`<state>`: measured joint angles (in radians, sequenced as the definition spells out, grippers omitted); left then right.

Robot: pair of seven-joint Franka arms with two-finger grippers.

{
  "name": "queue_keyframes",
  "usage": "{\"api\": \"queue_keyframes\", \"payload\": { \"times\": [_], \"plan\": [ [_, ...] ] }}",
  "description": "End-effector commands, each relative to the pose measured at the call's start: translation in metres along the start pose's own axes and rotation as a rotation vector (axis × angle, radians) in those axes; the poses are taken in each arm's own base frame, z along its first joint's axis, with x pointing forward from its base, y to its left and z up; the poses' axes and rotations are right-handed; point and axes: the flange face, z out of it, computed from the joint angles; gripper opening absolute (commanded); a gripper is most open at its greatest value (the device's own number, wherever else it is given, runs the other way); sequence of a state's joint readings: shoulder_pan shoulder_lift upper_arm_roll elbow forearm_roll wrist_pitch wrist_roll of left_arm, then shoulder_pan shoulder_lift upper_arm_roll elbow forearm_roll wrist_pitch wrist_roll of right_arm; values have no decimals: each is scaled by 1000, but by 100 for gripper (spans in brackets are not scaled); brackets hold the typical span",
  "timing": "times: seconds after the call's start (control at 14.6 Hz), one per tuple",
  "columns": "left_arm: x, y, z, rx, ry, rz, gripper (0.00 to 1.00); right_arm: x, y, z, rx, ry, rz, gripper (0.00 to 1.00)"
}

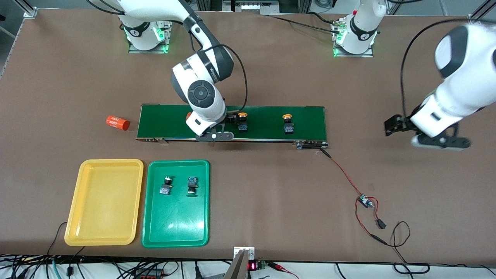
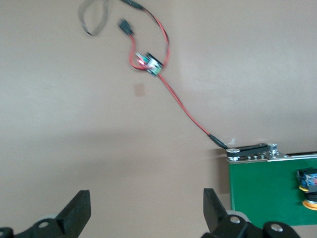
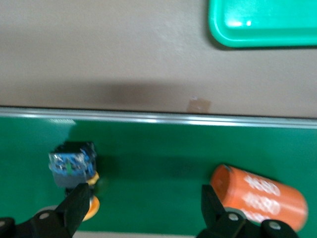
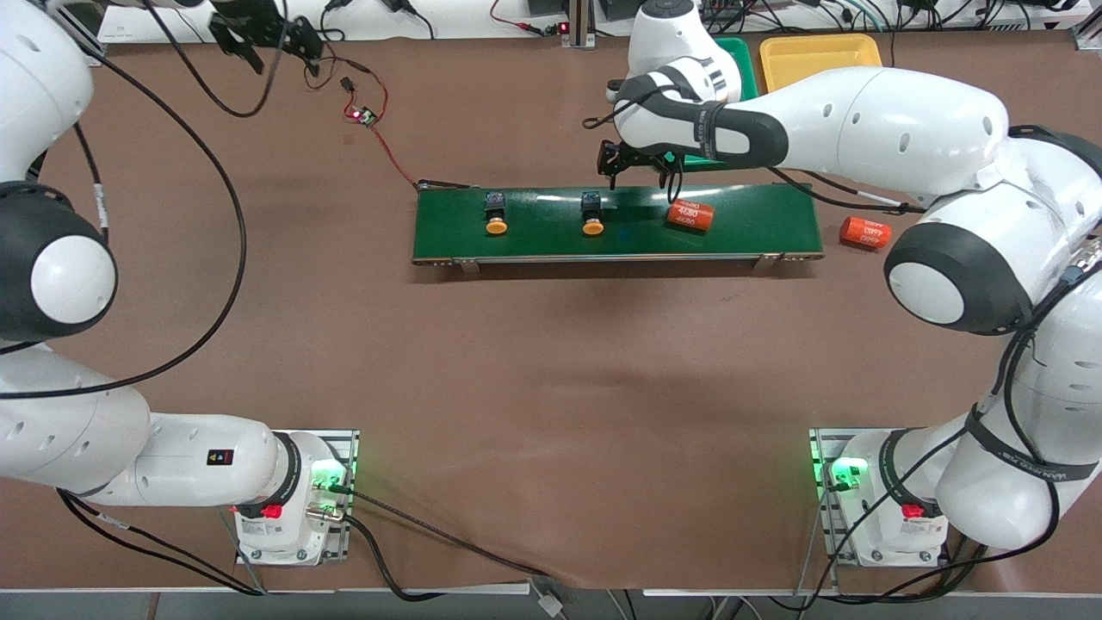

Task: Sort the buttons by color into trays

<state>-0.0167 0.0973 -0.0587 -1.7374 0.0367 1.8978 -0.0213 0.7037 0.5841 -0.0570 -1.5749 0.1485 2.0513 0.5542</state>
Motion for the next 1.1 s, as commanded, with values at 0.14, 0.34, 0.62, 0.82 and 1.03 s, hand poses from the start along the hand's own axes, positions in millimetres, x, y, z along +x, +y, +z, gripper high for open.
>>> {"api": "queue_keyframes", "payload": {
  "times": [0.14,0.34,0.62,0.82,1.03],
  "plan": [
    [-26,-17,-66,43,-53,-13,100,5,-12,8,27,28,8,100],
    [-30,-35,-80,39,-79,-31,100,4,-15,9,27,29,2,100],
    [-30,-14,-91,37,-68,-12,100,-4,-24,20,14,18,-14,100],
    [-30,-16,-94,34,-71,-16,100,-7,-24,32,-3,-6,-19,100],
    [-31,-13,-95,36,-74,-12,100,-10,-21,43,-17,-26,-17,69]
  ]
}}
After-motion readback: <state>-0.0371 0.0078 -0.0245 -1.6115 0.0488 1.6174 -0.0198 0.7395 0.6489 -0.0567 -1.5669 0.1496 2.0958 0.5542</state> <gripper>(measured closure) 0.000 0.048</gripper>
